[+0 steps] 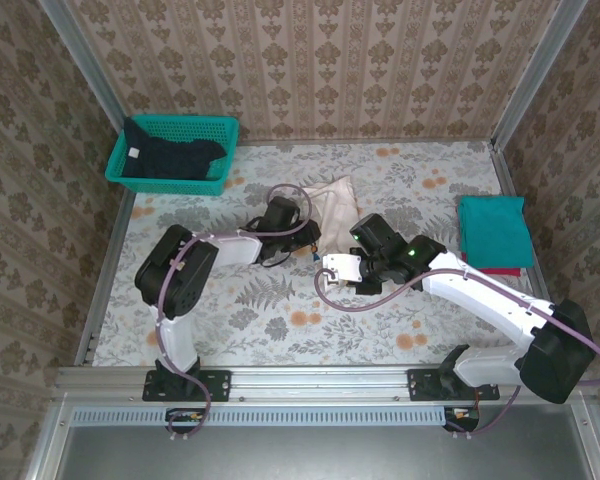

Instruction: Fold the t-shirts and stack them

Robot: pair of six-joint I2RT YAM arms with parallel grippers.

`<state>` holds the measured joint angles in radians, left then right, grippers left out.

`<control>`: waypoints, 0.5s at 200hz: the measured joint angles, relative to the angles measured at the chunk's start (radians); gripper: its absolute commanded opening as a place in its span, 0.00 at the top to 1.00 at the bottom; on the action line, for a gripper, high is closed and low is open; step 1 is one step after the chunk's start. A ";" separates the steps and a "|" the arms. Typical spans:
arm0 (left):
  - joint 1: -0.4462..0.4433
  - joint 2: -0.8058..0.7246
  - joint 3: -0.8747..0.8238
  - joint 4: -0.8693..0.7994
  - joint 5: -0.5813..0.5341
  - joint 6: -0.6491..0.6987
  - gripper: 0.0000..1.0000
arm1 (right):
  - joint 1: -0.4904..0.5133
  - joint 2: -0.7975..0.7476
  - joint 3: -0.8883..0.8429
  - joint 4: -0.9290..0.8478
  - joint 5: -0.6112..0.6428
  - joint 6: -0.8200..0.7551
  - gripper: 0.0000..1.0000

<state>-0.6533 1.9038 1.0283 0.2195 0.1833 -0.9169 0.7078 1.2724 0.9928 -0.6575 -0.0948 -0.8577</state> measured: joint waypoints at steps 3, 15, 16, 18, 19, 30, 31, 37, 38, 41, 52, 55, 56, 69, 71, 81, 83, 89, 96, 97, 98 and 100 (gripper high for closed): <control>0.000 0.004 0.003 -0.002 0.000 -0.003 0.59 | 0.000 0.000 -0.001 0.001 0.001 0.000 1.00; 0.000 0.017 0.015 -0.004 0.003 -0.010 0.61 | -0.001 -0.003 -0.001 0.002 0.002 0.000 1.00; 0.000 0.018 0.016 -0.004 0.003 -0.011 0.61 | -0.001 -0.003 -0.001 0.002 0.002 0.000 1.00; 0.000 0.021 0.017 -0.003 0.003 -0.012 0.61 | -0.002 -0.003 -0.001 0.002 0.002 0.000 1.00; 0.000 0.022 0.018 -0.003 0.004 -0.013 0.61 | -0.002 -0.003 -0.001 0.002 0.002 0.000 1.00; 0.000 0.035 0.027 -0.004 0.007 -0.020 0.64 | -0.003 -0.004 -0.001 0.003 0.004 -0.001 1.00; 0.000 0.037 0.029 -0.003 0.008 -0.022 0.64 | -0.003 -0.003 -0.001 0.003 0.004 -0.001 1.00; 0.000 0.043 0.033 -0.003 0.010 -0.026 0.65 | -0.004 -0.004 -0.001 0.003 0.005 -0.002 1.00; 0.000 0.045 0.033 -0.003 0.011 -0.027 0.65 | -0.004 -0.003 -0.001 0.003 0.005 -0.002 1.00; 0.000 0.047 0.035 -0.003 0.012 -0.027 0.66 | -0.004 -0.004 -0.001 0.003 0.005 -0.002 1.00; 0.000 0.058 0.040 -0.003 0.015 -0.035 0.70 | -0.006 -0.004 -0.001 0.003 0.005 -0.003 1.00; 0.000 0.060 0.042 -0.003 0.015 -0.037 0.71 | -0.006 -0.004 -0.001 0.003 0.005 -0.003 1.00; 0.000 0.060 0.042 -0.003 0.015 -0.037 0.72 | -0.007 -0.004 -0.001 0.003 0.005 -0.003 1.00; 0.000 0.067 0.043 0.000 0.017 -0.048 0.78 | -0.008 -0.004 -0.001 0.003 0.005 -0.003 1.00; 0.000 0.067 0.043 0.001 0.017 -0.053 0.80 | -0.009 -0.004 -0.001 0.003 0.005 -0.003 1.00; 0.000 0.069 0.043 0.003 0.019 -0.052 0.87 | -0.011 -0.007 -0.001 0.002 0.005 -0.003 1.00; 0.000 0.069 0.043 0.003 0.018 -0.057 0.89 | -0.011 -0.008 -0.001 0.002 0.005 -0.003 1.00; 0.000 0.069 0.043 0.005 0.019 -0.058 0.93 | -0.011 -0.011 -0.001 0.001 0.005 -0.003 1.00; 0.000 0.070 0.042 0.006 0.020 -0.059 0.98 | -0.011 -0.016 0.000 -0.001 0.005 -0.003 1.00; 0.000 0.070 0.042 0.006 0.020 -0.060 0.99 | -0.011 -0.017 0.000 -0.002 0.004 -0.003 1.00; 0.000 0.070 0.042 0.006 0.020 -0.060 1.00 | -0.011 -0.018 0.000 -0.002 0.004 -0.003 1.00; 0.000 0.070 0.042 0.006 0.022 -0.058 1.00 | -0.011 -0.019 0.001 -0.004 0.004 -0.003 1.00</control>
<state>-0.6529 1.9739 1.0702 0.2256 0.2054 -0.9745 0.6964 1.2533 0.9939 -0.6617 -0.0906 -0.8612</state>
